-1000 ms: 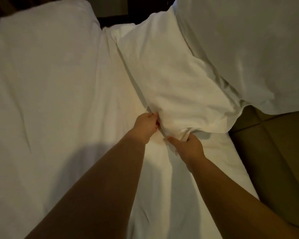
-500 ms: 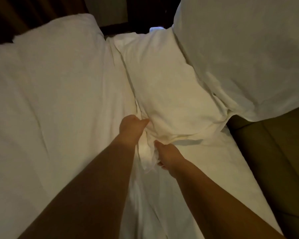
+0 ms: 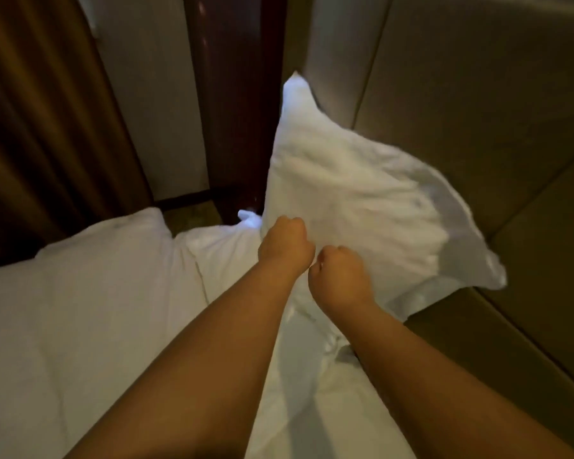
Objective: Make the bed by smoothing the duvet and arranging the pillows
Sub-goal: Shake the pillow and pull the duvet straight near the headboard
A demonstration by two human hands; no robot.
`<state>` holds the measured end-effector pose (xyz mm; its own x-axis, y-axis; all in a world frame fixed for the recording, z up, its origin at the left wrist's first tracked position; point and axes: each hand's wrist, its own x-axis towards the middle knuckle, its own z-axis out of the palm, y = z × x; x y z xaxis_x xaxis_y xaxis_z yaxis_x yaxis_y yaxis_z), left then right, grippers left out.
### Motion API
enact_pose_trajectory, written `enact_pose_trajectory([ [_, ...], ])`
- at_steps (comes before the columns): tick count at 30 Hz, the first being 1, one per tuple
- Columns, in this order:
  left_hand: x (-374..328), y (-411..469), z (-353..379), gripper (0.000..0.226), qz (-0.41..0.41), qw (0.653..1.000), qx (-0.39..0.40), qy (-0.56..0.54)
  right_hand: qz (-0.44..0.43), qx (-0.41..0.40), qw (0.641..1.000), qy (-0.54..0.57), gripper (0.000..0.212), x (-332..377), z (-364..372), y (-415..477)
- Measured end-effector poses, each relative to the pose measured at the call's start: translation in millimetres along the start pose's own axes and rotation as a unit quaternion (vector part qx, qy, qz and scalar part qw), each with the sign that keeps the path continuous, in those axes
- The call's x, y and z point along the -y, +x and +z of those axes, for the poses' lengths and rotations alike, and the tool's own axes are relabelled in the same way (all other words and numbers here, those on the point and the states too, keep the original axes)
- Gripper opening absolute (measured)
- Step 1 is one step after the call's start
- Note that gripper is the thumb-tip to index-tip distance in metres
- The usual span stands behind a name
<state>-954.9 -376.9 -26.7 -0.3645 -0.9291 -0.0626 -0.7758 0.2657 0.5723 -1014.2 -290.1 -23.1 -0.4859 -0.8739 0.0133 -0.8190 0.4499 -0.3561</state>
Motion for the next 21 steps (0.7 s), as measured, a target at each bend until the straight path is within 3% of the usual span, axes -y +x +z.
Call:
enact_pose_trajectory([
  [4, -71, 30, -36, 0.04, 0.116, 0.991, -0.055, 0.028, -0.004, -0.117, 0.985, -0.126, 0.025, -7, -77, 25],
  [8, -106, 53, -32, 0.072, 0.154, 0.98, 0.019, 0.125, 0.042, -0.175, 0.968, -0.176, 0.051, -27, -108, 37],
  [10, -114, 60, -23, 0.072, 0.156, 0.97, 0.049, 0.178, 0.06, -0.188, 0.96, -0.198, 0.057, -40, -109, 40],
  [13, -116, 58, -14, 0.052, 0.151, 0.961, 0.028, 0.232, 0.071, -0.139, 0.963, -0.219, 0.043, -55, -105, 44],
  [15, -115, 57, -13, 0.041, 0.146, 0.967, -0.009, 0.21, 0.053, -0.117, 0.965, -0.229, 0.03, -61, -103, 45],
  [18, -119, 54, -19, 0.027, 0.161, 0.977, -0.088, 0.105, 0.012, -0.149, 0.963, -0.225, 0.021, -62, -105, 46],
  [21, -128, 38, -21, 0.039, 0.226, 0.971, -0.072, -0.024, -0.013, -0.193, 0.952, -0.236, 0.017, -60, -114, 46],
])
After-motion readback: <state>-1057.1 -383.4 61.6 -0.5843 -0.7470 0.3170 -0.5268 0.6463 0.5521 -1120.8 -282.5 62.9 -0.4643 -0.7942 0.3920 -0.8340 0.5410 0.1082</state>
